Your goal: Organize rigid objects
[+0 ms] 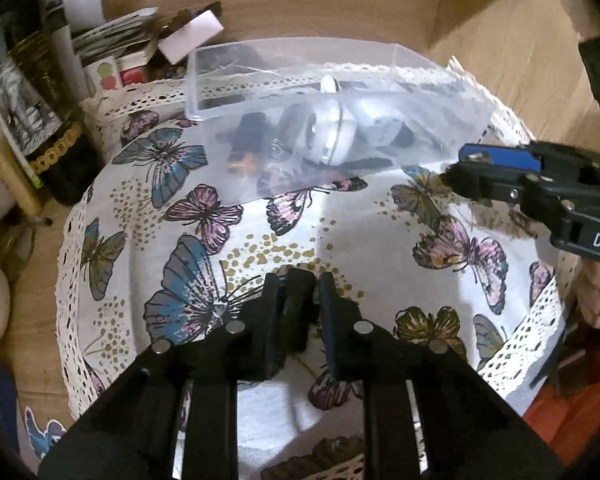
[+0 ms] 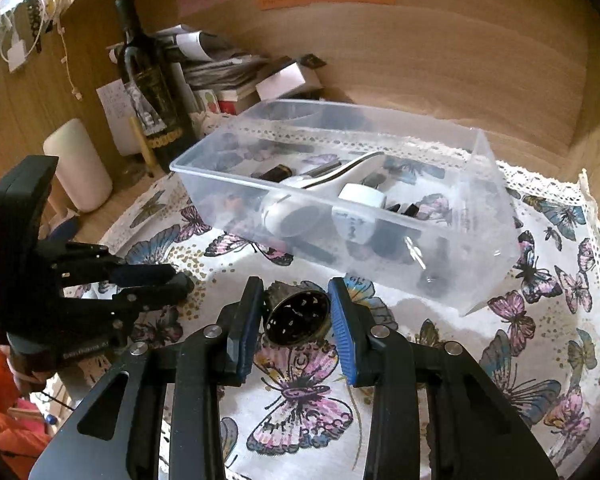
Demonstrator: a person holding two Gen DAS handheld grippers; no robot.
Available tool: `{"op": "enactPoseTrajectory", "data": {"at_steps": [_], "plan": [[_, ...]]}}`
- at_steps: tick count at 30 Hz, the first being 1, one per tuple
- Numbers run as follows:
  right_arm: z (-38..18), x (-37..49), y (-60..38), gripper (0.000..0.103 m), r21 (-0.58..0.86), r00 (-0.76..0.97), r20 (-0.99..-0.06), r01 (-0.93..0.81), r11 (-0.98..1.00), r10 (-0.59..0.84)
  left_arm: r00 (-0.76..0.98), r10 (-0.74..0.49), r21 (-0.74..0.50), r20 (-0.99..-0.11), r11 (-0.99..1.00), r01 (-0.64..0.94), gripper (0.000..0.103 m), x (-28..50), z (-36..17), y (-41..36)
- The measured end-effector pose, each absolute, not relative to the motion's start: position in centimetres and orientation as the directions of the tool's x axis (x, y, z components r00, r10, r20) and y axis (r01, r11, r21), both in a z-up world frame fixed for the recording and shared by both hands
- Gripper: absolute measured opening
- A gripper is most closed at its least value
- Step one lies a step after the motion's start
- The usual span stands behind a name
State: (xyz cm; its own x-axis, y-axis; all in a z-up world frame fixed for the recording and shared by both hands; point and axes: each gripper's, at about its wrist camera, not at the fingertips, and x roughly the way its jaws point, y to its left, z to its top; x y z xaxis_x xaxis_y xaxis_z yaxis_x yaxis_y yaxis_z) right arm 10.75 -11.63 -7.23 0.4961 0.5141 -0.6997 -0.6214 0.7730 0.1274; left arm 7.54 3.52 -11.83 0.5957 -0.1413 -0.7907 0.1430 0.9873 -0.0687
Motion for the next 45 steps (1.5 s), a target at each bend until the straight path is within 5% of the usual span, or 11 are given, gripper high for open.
{"op": "enactPoseTrajectory", "data": {"at_steps": [27, 45], "plan": [[-0.7, 12.2, -14.1, 0.031, 0.049, 0.688, -0.538, -0.551, 0.833, 0.487, 0.808, -0.128, -0.069, -0.575, 0.992, 0.108, 0.019, 10.3, -1.8, 3.7], [-5.5, 18.5, -14.5, 0.031, 0.114, 0.626, -0.663, -0.459, 0.881, 0.412, 0.726, -0.140, -0.104, -0.673, 0.990, 0.095, 0.019, 16.9, -6.1, 3.9]]}}
